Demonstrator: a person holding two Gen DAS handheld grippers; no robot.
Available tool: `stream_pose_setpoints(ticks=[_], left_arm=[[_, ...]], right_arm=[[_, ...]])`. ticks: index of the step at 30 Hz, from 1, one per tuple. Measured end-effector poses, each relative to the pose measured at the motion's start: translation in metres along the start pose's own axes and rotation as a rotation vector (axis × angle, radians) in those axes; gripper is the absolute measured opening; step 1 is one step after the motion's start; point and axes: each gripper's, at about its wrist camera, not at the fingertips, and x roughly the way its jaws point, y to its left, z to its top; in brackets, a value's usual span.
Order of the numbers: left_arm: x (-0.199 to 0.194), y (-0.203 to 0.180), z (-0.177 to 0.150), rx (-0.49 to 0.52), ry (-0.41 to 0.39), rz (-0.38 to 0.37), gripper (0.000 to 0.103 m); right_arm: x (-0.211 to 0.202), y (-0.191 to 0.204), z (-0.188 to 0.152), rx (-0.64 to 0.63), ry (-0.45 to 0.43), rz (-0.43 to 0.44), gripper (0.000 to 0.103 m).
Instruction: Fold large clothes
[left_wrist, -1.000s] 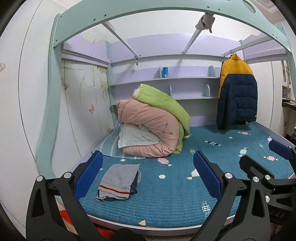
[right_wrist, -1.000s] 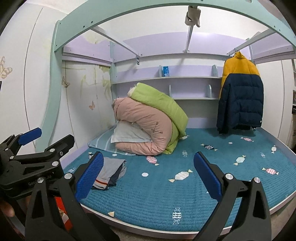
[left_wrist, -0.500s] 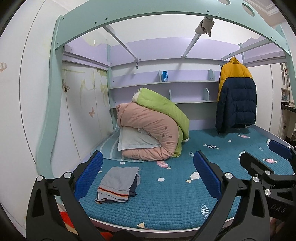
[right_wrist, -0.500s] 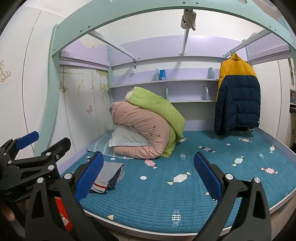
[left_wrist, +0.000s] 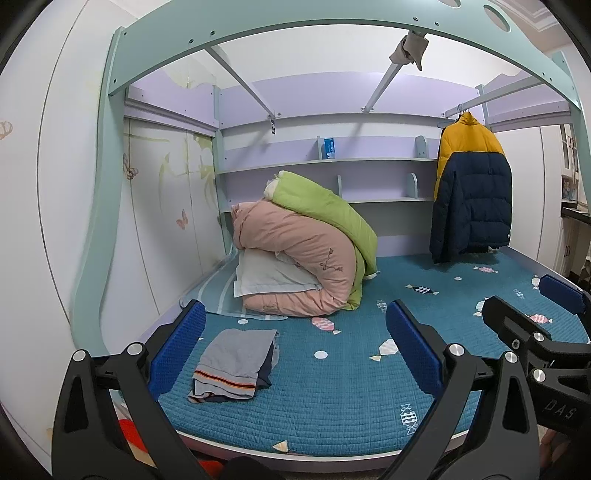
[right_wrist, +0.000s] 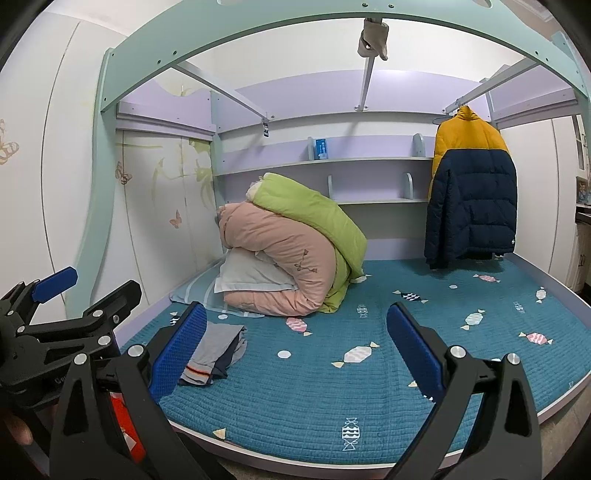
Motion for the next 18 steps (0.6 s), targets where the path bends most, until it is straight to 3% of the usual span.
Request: stream_pose_setpoints(ticks=[18], left_arm=[[0.0019, -0.0025, -0.0006, 0.001, 0.006, 0.002, 0.098]], right_arm=[[0.0016, -0.0014, -0.0006, 0.007, 0.007, 0.003, 0.095]])
